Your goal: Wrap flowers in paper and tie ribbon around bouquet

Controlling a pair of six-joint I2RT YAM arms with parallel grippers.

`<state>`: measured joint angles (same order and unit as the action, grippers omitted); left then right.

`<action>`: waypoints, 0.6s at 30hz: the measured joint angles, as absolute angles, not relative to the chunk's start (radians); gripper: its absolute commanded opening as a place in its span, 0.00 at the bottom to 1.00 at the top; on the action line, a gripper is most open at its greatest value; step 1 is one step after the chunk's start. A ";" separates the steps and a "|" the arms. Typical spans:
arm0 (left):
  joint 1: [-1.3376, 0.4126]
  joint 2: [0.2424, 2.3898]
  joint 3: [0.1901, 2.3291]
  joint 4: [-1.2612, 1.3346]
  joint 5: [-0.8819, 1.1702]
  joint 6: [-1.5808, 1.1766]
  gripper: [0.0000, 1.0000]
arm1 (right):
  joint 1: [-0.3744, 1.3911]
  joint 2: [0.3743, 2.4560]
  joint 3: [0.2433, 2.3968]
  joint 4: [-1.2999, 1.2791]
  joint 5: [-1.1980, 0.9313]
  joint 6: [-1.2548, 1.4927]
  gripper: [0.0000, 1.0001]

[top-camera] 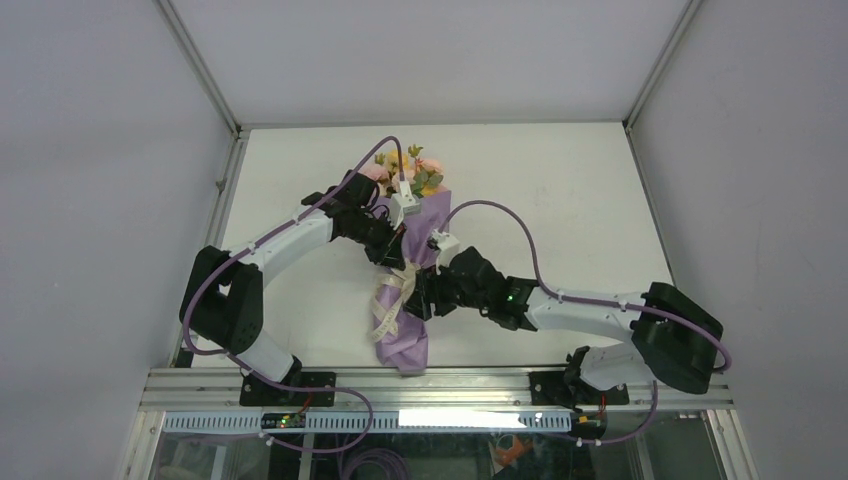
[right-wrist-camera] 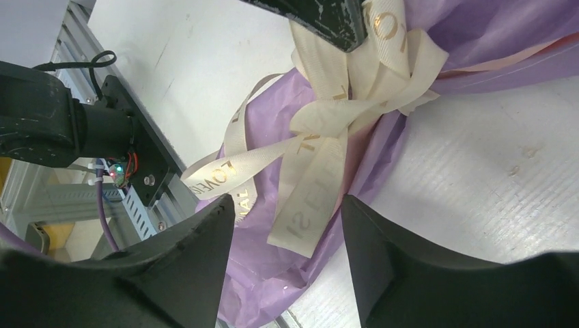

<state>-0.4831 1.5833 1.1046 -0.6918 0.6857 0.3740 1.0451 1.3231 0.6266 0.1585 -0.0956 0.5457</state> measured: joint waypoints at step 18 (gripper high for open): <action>-0.483 1.583 1.105 -0.682 0.635 0.353 0.47 | 1.069 1.390 0.629 0.152 -0.060 0.562 0.27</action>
